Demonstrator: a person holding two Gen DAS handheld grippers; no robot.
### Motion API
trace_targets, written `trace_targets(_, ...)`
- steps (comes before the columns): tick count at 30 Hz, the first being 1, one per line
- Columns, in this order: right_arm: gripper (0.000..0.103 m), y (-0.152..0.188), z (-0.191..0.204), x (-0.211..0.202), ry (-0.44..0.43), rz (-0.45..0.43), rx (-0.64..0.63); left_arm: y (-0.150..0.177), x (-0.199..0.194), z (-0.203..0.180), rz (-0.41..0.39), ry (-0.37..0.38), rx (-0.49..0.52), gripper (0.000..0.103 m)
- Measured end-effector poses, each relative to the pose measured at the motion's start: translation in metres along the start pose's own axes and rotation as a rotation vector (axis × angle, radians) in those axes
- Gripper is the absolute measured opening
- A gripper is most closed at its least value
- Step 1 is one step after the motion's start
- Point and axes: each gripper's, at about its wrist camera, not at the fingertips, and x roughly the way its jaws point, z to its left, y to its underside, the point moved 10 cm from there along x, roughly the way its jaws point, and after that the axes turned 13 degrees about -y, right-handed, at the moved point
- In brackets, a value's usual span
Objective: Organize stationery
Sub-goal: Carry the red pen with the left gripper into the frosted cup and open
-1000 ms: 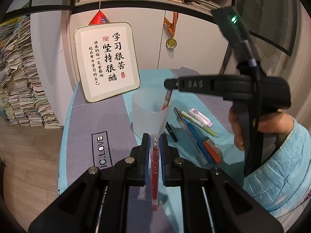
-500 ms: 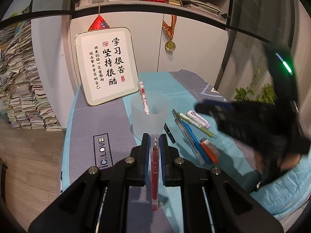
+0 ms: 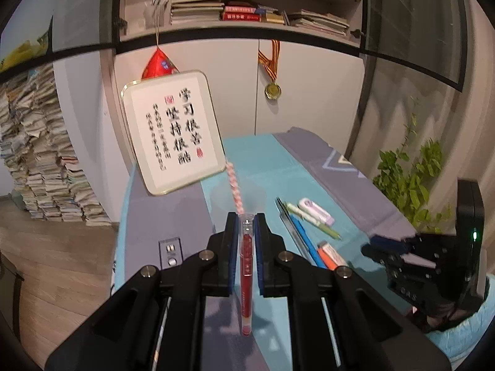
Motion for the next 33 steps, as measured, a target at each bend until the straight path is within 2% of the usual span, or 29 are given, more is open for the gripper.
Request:
trace_targets(5, 0.014, 0.01, -0.015, -0.007, -0.005, -0.009, 0.042, -0.027, -0.002, 0.003, -0.041, -0.042, -0.005, 0.008)
trace_targets(11, 0.014, 0.016, -0.032, -0.013, -0.001, -0.022, 0.081, -0.066, -0.005, 0.005, -0.11, -0.065, -0.065, 0.008)
trace_targets(15, 0.014, 0.018, -0.039, -0.018, 0.008, -0.032, 0.087, -0.085, 0.003, 0.011, -0.136, -0.073, -0.146, 0.008)
trace_targets(21, 0.014, 0.02, -0.046, -0.016, 0.012, -0.025, 0.1, -0.095, 0.026, 0.034, -0.189, -0.152, -0.317, 0.008)
trace_targets(24, 0.014, 0.022, -0.046, -0.013, 0.012, -0.013, 0.098, -0.099, 0.031, 0.04, -0.214, -0.137, -0.397, 0.008)
trace_targets(33, 0.014, 0.024, -0.049, -0.008, 0.016, 0.009, 0.097, -0.081, 0.066, 0.023, -0.134, -0.152, -0.324, 0.008)
